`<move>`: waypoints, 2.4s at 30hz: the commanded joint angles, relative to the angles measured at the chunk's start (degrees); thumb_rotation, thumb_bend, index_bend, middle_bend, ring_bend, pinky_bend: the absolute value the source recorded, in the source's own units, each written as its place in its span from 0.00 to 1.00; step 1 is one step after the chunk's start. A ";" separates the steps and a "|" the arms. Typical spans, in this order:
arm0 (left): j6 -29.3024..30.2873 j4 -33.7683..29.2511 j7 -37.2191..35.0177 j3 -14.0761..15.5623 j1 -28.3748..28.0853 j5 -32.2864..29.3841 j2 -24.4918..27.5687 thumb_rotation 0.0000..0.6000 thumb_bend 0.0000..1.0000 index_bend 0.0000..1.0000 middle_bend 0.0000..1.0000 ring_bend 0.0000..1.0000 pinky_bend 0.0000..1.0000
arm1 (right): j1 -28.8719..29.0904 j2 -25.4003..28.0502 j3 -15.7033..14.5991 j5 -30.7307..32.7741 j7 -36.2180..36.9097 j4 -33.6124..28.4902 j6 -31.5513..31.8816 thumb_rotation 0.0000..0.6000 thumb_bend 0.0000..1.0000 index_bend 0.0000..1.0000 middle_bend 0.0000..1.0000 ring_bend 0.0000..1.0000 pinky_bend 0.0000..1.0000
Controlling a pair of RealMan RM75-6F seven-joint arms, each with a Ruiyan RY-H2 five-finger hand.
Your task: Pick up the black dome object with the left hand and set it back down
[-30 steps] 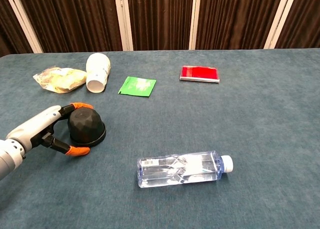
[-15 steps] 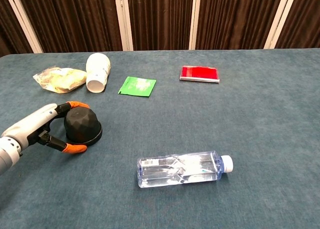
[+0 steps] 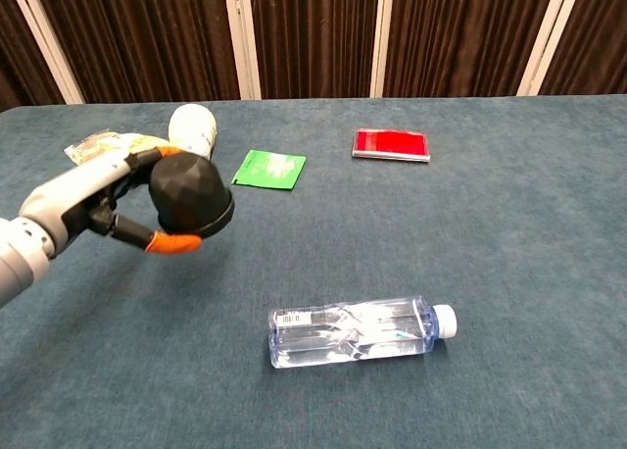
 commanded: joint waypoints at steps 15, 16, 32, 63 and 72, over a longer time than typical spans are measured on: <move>-3.56 -22.89 13.04 -8.42 -4.37 -12.81 12.42 1.00 0.51 0.21 0.44 0.00 0.00 | -0.33 -0.32 -0.39 -0.59 -0.08 0.32 0.51 1.00 0.29 0.07 0.02 0.07 0.04; -3.34 -25.01 13.91 -9.20 -4.62 -13.52 13.51 1.00 0.51 0.21 0.44 0.00 0.00 | -0.30 -0.30 -0.37 -0.63 -0.23 0.20 0.50 1.00 0.29 0.07 0.02 0.07 0.04; -3.64 -30.28 9.67 -8.55 -0.70 -19.37 22.92 1.00 0.51 0.22 0.45 0.00 0.00 | 0.20 -0.97 -0.29 -0.21 -0.81 0.50 -0.48 1.00 0.29 0.07 0.02 0.07 0.04; 1.51 -34.26 3.41 -5.17 4.95 -11.27 29.49 1.00 0.51 0.26 0.46 0.00 0.00 | 0.26 -0.59 -0.54 -1.14 -0.58 -0.50 -0.12 1.00 0.29 0.07 0.02 0.07 0.04; -7.23 -18.36 -3.37 -4.01 -1.16 -10.35 17.87 1.00 0.51 0.26 0.46 0.00 0.00 | 0.40 -1.01 -0.47 -0.73 -0.78 0.20 -0.49 1.00 0.29 0.07 0.02 0.07 0.04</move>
